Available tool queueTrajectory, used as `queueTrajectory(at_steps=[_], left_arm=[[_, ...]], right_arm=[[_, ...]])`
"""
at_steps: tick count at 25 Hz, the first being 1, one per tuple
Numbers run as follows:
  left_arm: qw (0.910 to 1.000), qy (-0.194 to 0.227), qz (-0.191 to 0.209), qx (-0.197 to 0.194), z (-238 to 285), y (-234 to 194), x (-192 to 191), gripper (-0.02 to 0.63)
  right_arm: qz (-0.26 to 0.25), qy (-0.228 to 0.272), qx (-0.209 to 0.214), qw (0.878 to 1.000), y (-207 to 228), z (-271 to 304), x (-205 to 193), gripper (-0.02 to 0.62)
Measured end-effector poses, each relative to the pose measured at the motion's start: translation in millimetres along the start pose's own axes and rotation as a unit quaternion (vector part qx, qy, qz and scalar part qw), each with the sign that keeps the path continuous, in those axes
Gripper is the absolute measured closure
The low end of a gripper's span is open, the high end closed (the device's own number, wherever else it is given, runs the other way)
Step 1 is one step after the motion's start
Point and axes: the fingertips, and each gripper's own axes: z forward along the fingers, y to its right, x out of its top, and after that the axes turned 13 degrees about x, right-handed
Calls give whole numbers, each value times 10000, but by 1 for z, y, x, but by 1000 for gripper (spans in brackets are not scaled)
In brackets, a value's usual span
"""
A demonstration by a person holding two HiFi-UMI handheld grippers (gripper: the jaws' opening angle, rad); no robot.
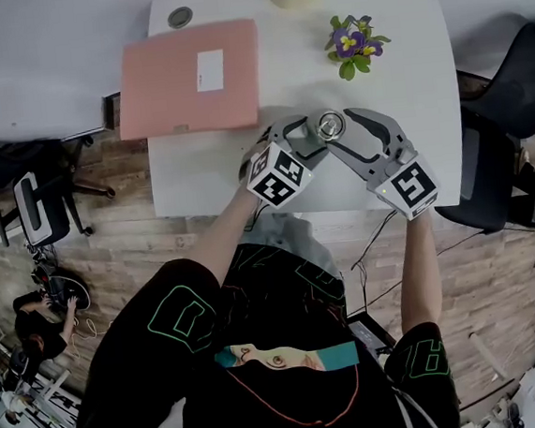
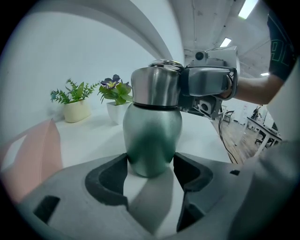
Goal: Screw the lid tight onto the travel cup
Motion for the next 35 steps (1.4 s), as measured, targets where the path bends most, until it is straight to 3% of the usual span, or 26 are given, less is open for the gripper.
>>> queueTrajectory(at_steps=[4, 8, 15, 22, 27, 30, 35], left_arm=[[10000, -29, 1, -20, 0, 0, 0, 287], [10000, -42, -8, -32, 0, 1, 0, 287], [10000, -88, 16, 16, 1, 0, -2, 287], [9999, -101, 54, 82, 1, -1, -3, 288], [9998, -120, 88, 126, 2, -1, -4, 288], [9998, -129, 102, 138, 2, -1, -4, 288], [9997, -147, 103, 137, 3, -1, -4, 288]], right_arm=[[-7, -80, 562, 9984, 0, 4, 1, 353], [45, 91, 494, 9987, -1, 4, 0, 368], [288, 677, -759, 9944, 2, 2, -3, 371], [870, 1047, -2068, 9689, 2, 0, -6, 371], [1186, 1228, -2680, 9482, 1, -2, -12, 371], [1053, 1355, -2470, 9537, 1, 0, -9, 370], [752, 898, -1754, 9775, -1, 1, -11, 368]])
